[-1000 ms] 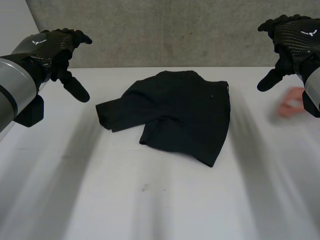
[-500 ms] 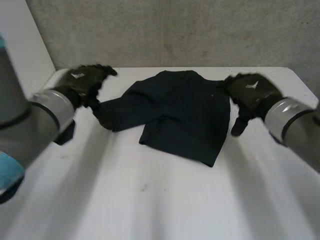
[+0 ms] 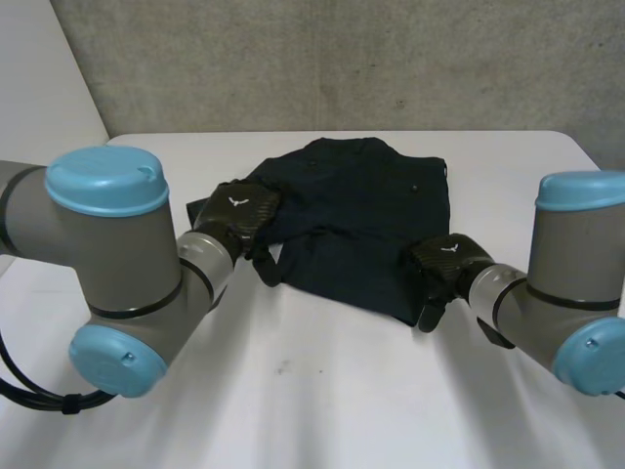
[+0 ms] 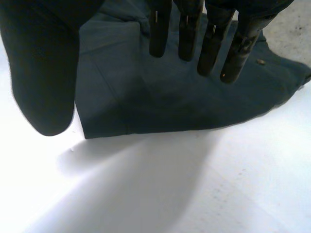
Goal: Fold the shorts.
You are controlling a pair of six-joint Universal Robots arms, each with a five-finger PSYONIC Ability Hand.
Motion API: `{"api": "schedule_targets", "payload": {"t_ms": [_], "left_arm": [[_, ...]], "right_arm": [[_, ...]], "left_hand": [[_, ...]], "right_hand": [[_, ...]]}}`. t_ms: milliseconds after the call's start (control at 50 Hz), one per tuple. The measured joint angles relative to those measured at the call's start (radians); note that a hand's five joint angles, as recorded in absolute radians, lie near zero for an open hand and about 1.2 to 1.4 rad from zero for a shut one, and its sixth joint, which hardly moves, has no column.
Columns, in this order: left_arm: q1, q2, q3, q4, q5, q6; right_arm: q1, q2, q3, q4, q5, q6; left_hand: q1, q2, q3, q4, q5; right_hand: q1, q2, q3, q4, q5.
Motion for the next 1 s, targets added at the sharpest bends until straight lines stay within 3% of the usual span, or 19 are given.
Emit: {"api": "schedule_targets", "payload": {"t_ms": [240, 280, 300, 320, 340, 460, 480, 560, 760, 840, 1000], "left_arm": [[0.019, 0.046, -0.025, 0.001, -0.001, -0.001], [0.019, 0.046, -0.026, 0.002, -0.001, 0.000], [0.018, 0.046, -0.027, 0.002, -0.001, 0.000], [0.018, 0.046, -0.028, 0.003, -0.001, 0.001], [0.018, 0.046, -0.028, 0.003, -0.001, 0.001], [0.020, 0.055, -0.031, 0.005, -0.003, 0.002], [0.021, 0.058, -0.031, 0.005, -0.004, 0.002], [0.025, 0.073, -0.031, 0.004, -0.010, 0.002], [0.089, 0.206, -0.037, -0.005, -0.047, 0.003], [0.144, 0.306, -0.056, -0.007, -0.048, 0.004], [0.220, 0.426, -0.092, -0.007, -0.039, 0.004]], "right_arm": [[0.004, 0.132, -0.033, -0.114, -0.001, 0.026], [0.005, 0.142, -0.041, -0.118, 0.000, 0.026], [0.006, 0.149, -0.047, -0.123, 0.000, 0.026], [0.007, 0.151, -0.050, -0.126, 0.001, 0.026], [0.007, 0.153, -0.053, -0.132, 0.001, 0.027], [0.012, 0.135, -0.056, -0.169, 0.000, 0.034], [0.018, 0.122, -0.054, -0.176, 0.000, 0.037], [0.040, 0.094, -0.051, -0.184, -0.001, 0.042], [0.224, 0.031, -0.081, -0.187, -0.004, 0.147], [0.368, 0.050, -0.139, -0.194, -0.019, 0.252], [0.532, 0.142, -0.256, -0.256, -0.077, 0.415]], "left_hand": [[0.000, 0.000, 0.000, 0.000, 0.000], [0.000, 0.000, 0.000, 0.000, 0.000], [0.000, 0.000, 0.000, 0.000, 0.000], [0.000, 0.000, 0.000, 0.000, 0.000], [0.000, 0.000, 0.000, 0.000, 0.000], [0.000, 0.000, 0.000, 0.000, 0.000], [0.000, -0.001, 0.000, 0.000, 0.000], [0.000, -0.002, -0.001, 0.000, -0.001], [-0.004, -0.002, -0.002, -0.002, -0.004], [-0.004, -0.002, -0.002, -0.002, -0.004], [-0.004, -0.002, -0.002, -0.002, -0.004]], "right_hand": [[0.128, 0.147, 0.144, 0.148, 0.133], [0.293, 0.357, 0.349, 0.335, 0.312], [0.293, 0.357, 0.349, 0.335, 0.312], [0.505, 0.664, 0.643, 0.655, 0.604], [0.550, 0.730, 0.700, 0.722, 0.680], [0.550, 0.730, 0.700, 0.722, 0.680], [0.674, 0.824, 0.816, 0.835, 0.818], [0.674, 0.824, 0.816, 0.835, 0.818], [0.674, 0.824, 0.824, 0.837, 0.819], [0.673, 0.824, 0.829, 0.837, 0.819], [0.674, 0.824, 0.828, 0.837, 0.819]]}}
